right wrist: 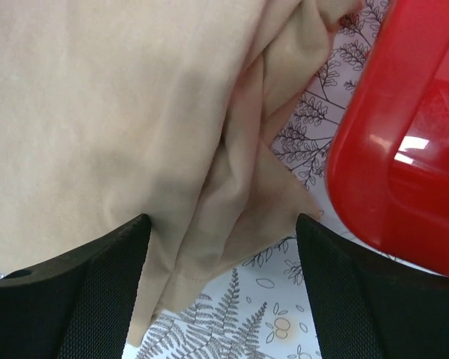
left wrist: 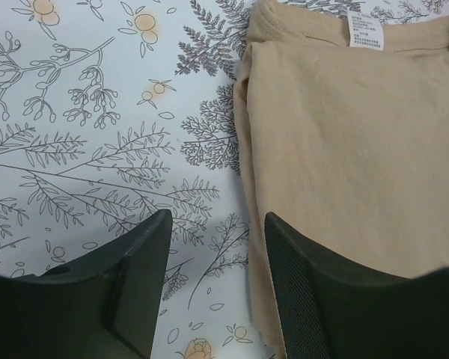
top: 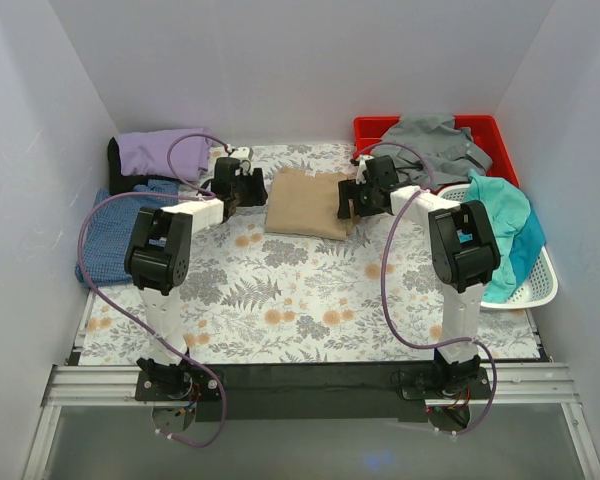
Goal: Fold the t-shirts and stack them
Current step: Fold the tshirt
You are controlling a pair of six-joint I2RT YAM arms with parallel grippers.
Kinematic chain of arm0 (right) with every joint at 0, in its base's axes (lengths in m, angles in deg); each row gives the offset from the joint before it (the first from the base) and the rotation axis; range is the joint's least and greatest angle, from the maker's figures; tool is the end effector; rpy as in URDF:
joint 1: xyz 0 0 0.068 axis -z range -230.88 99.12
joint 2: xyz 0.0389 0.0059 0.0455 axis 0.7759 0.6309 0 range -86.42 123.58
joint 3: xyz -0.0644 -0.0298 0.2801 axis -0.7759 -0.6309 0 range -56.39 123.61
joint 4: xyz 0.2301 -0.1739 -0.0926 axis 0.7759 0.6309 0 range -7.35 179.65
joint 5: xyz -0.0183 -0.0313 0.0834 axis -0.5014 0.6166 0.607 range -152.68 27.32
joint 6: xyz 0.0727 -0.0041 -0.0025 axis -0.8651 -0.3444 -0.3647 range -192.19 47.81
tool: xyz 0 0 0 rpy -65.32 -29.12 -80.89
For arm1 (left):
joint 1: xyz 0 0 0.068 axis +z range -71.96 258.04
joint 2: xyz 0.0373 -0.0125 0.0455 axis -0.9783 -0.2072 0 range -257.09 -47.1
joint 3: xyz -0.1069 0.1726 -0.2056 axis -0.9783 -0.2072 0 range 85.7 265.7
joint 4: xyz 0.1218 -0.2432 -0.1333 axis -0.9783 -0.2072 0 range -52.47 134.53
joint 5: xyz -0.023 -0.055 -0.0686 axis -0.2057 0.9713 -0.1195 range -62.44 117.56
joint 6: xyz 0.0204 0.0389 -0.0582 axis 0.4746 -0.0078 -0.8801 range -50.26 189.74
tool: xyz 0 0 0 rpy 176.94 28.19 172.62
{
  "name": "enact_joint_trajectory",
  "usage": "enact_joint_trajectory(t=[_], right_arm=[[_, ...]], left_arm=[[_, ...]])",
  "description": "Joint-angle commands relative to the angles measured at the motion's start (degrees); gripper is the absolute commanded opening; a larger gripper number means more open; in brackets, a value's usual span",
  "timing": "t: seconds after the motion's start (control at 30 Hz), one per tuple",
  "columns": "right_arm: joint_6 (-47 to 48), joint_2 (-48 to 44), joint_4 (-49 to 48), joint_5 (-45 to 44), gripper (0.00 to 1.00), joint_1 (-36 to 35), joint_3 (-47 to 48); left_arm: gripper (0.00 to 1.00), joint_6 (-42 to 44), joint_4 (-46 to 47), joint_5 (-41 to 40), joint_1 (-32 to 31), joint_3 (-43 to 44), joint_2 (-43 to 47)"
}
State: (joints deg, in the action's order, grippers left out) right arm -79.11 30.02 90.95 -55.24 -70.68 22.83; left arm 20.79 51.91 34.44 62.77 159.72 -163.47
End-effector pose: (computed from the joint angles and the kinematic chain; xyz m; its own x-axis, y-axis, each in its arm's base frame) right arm 0.4727 0.1785 0.1422 -0.7171 -0.1311 -0.6845 -0.3372 0.9248 0.1761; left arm 0.4884 -0.1410 0.1378 -0.6317 -0.6037 -0.4863 -0.1833 0.7259 -0.6630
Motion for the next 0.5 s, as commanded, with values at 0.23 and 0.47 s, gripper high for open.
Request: enact_joint_trajectory(t=[0.23,0.47], right_arm=[[-3.1,5.72,-3.11,10.39,0.81,0.81,1.73],[-6.79,7.57,-5.56,22.42,0.54,0.72,0.58]], left_arm=[[0.51,-1.59,0.62,4.9,0.24,2.53,-0.51],[0.5,-3.26,0.62,8.76,0.24,1.57,-0.96]])
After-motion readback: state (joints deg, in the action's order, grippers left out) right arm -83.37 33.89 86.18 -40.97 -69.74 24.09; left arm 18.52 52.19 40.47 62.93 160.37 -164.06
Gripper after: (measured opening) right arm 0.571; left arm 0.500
